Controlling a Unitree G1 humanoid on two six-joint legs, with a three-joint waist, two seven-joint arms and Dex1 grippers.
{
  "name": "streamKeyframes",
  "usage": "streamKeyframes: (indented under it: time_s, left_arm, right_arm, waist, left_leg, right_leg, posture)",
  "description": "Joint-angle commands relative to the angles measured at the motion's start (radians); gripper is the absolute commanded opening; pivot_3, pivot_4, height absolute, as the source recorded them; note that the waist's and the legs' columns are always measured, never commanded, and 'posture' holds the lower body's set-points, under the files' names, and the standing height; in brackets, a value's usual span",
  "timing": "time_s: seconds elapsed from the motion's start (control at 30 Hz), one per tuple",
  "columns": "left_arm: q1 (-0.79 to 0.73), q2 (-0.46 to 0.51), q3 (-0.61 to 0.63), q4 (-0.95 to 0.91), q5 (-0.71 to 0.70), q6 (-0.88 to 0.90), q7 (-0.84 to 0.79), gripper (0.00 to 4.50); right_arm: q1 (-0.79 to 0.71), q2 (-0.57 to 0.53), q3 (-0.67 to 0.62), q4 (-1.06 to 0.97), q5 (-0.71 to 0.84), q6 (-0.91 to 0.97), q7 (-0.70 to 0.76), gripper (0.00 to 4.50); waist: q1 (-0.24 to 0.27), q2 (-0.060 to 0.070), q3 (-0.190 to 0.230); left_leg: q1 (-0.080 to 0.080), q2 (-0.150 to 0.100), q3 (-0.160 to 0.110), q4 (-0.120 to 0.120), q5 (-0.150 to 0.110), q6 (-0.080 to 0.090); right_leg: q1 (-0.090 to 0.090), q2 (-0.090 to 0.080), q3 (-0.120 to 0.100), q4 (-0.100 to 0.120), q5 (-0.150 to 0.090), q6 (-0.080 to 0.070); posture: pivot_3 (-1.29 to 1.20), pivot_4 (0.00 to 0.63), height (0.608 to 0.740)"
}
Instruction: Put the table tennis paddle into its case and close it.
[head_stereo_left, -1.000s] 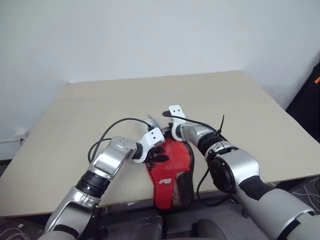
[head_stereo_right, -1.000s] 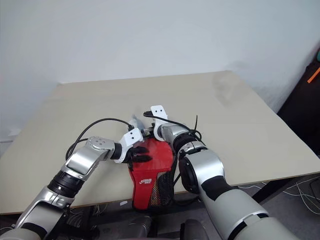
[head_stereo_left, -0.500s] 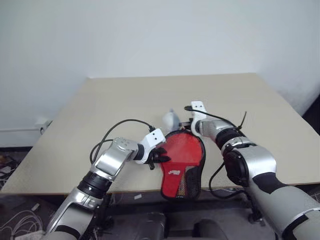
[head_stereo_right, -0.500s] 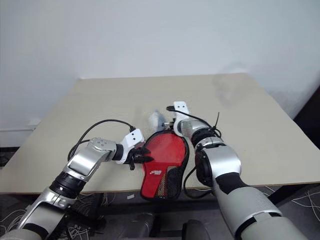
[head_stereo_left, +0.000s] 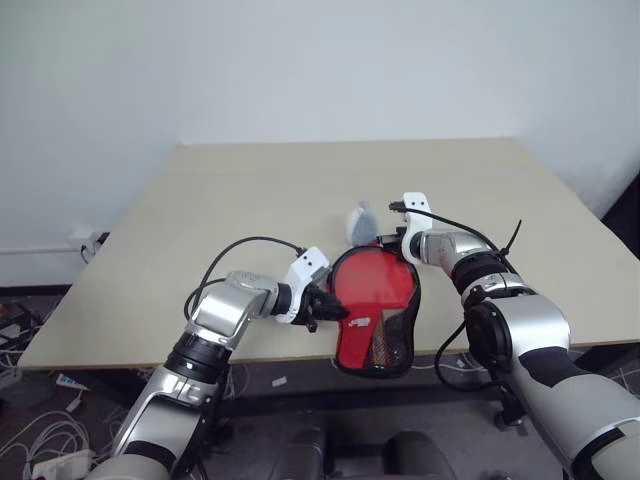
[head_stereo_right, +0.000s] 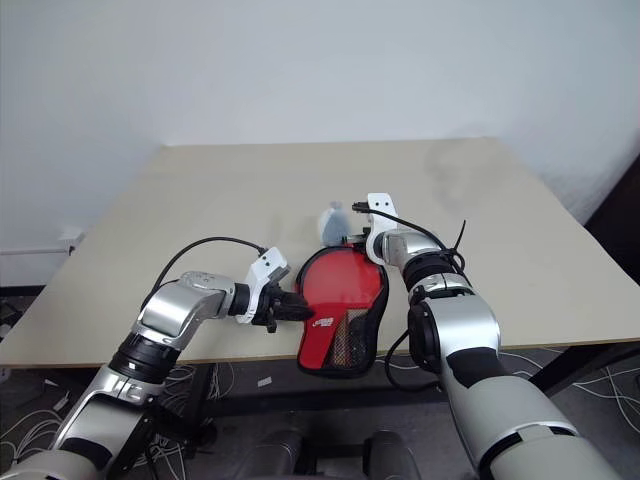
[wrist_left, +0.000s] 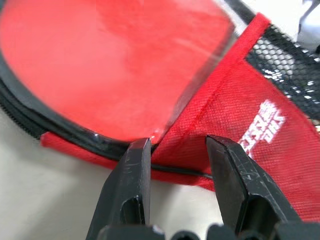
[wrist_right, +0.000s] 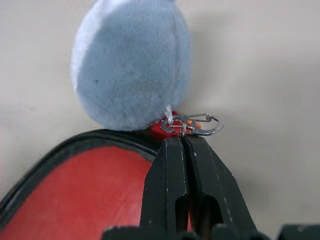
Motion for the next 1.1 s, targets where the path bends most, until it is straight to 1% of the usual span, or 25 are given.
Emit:
streamKeyframes:
  time_s: [0.03,0.07,0.1,0.13,0.17,0.2,0.3,0.4,0.5,0.6,0.7,0.8,0.93,1.1]
  left_arm:
    - [-0.076,-0.045,0.042,0.013,-0.049,-0.01,0.01,1.76]
    - [-0.082,-0.05,0.037,0.017,-0.046,-0.028,0.007,1.76]
    - [-0.092,-0.06,0.032,0.028,-0.04,-0.048,0.012,1.76]
    - [-0.103,-0.072,0.032,0.044,-0.034,-0.069,0.019,1.76]
    - [-0.118,-0.084,0.031,0.064,-0.029,-0.081,0.026,1.76]
    - [-0.134,-0.095,0.032,0.084,-0.025,-0.1,0.029,1.76]
    - [-0.184,-0.113,0.023,0.159,-0.005,-0.139,0.034,1.76]
    - [-0.206,-0.118,-0.03,0.233,0.045,-0.198,0.032,1.76]
    - [-0.201,-0.136,-0.078,0.292,0.105,-0.31,0.046,1.76]
    - [-0.213,-0.158,-0.098,0.324,0.146,-0.399,0.063,1.76]
    - [-0.226,-0.159,-0.121,0.314,0.176,-0.449,0.046,1.76]
    - [-0.248,-0.181,-0.143,0.408,0.216,-0.447,0.062,1.76]
    - [-0.258,-0.212,-0.157,0.511,0.231,-0.404,0.036,1.76]
    - [-0.277,-0.239,-0.134,0.561,0.217,-0.333,0.008,1.76]
  right_arm:
    - [-0.029,0.004,-0.015,-0.052,0.035,-0.039,0.028,0.03]
    - [-0.03,0.0,-0.021,-0.054,0.04,-0.048,0.024,0.03]
    - [-0.032,-0.005,-0.028,-0.058,0.045,-0.056,0.02,0.03]
    - [-0.033,-0.009,-0.032,-0.059,0.05,-0.063,0.018,0.03]
    - [-0.034,-0.012,-0.033,-0.06,0.053,-0.068,0.016,0.03]
    - [-0.035,-0.015,-0.033,-0.058,0.053,-0.07,0.009,0.03]
    - [-0.037,-0.02,-0.028,-0.052,0.046,-0.074,-0.003,0.03]
    - [-0.041,-0.023,-0.029,-0.052,0.049,-0.075,-0.005,0.03]
    - [-0.042,-0.022,-0.025,-0.055,0.046,-0.08,-0.008,0.03]
    - [-0.039,-0.018,-0.02,-0.057,0.044,-0.07,-0.006,0.03]
    - [-0.038,-0.018,-0.019,-0.06,0.045,-0.063,-0.004,0.03]
    - [-0.037,-0.02,-0.024,-0.058,0.048,-0.065,-0.008,0.03]
    - [-0.046,-0.023,-0.032,-0.061,0.055,-0.064,-0.012,0.03]
    - [-0.057,-0.028,-0.041,-0.061,0.064,-0.058,-0.017,0.03]
  waist:
    - [0.004,-0.004,0.001]
    - [0.004,-0.004,0.001]
    - [0.002,-0.004,0.001]
    - [-0.001,-0.004,0.002]
    - [-0.003,-0.004,0.002]
    - [-0.004,-0.004,0.002]
    - [-0.011,-0.005,0.003]
    - [-0.011,-0.008,0.005]
    - [-0.009,-0.009,0.005]
    - [-0.008,-0.012,0.007]
    - [-0.008,-0.012,0.007]
    - [-0.008,-0.012,0.007]
    - [-0.009,-0.012,0.007]
    - [-0.008,-0.012,0.007]
  left_leg:
    - [0.0,-0.005,0.001,-0.011,0.0,0.0]
    - [0.0,-0.008,0.001,-0.027,0.013,0.002]
    - [-0.003,-0.006,0.0,-0.041,0.041,0.001]
    - [-0.005,-0.001,-0.003,-0.048,0.064,0.0]
    - [-0.007,0.001,-0.004,-0.052,0.07,0.0]
    - [-0.007,0.003,-0.005,-0.057,0.071,0.0]
    - [-0.007,0.004,-0.004,-0.058,0.075,0.005]
    - [-0.007,0.003,-0.001,-0.058,0.073,0.008]
    - [-0.007,0.0,0.0,-0.057,0.072,0.011]
    - [-0.008,-0.002,0.0,-0.056,0.072,0.013]
    - [-0.008,-0.002,0.0,-0.055,0.073,0.015]
    - [-0.008,-0.003,0.0,-0.055,0.072,0.012]
    - [-0.008,-0.003,0.0,-0.054,0.072,0.013]
    - [-0.007,-0.003,0.0,-0.053,0.075,0.017]
  right_leg:
    - [-0.003,-0.005,0.0,-0.003,-0.001,-0.002]
    - [-0.008,-0.009,0.0,-0.007,0.002,-0.008]
    - [-0.013,-0.007,-0.001,-0.007,0.004,-0.013]
    - [-0.017,-0.003,-0.001,-0.008,0.005,-0.017]
    - [-0.018,-0.001,-0.003,-0.009,0.005,-0.019]
    - [-0.018,0.0,-0.005,-0.015,0.006,-0.021]
    - [-0.017,0.002,-0.004,-0.018,0.007,-0.02]
    - [-0.017,0.002,-0.004,-0.02,0.007,-0.019]
    - [-0.015,0.002,-0.004,-0.02,0.007,-0.018]
    - [-0.015,0.0,-0.004,-0.021,0.008,-0.015]
    - [-0.014,-0.001,-0.004,-0.022,0.009,-0.009]
    - [-0.014,-0.001,-0.004,-0.022,0.01,-0.008]
    - [-0.013,-0.001,-0.005,-0.022,0.011,-0.007]
    - [-0.012,-0.002,-0.005,-0.022,0.011,-0.006]
  posture:
    - [0.0,0.0,0.688]
    - [0.0,0.0,0.688]
    - [0.0,0.0,0.688]
    - [0.0,0.0,0.688]
    - [0.0,0.0,0.688]
    - [0.0,0.0,0.688]
    - [0.0,0.0,0.688]
    - [0.0,0.0,0.688]
    - [0.0,0.0,0.688]
    - [0.0,0.0,0.688]
    - [0.0,0.0,0.688]
    - [0.0,0.0,0.688]
    - [0.0,0.0,0.688]
    - [0.0,0.0,0.688]
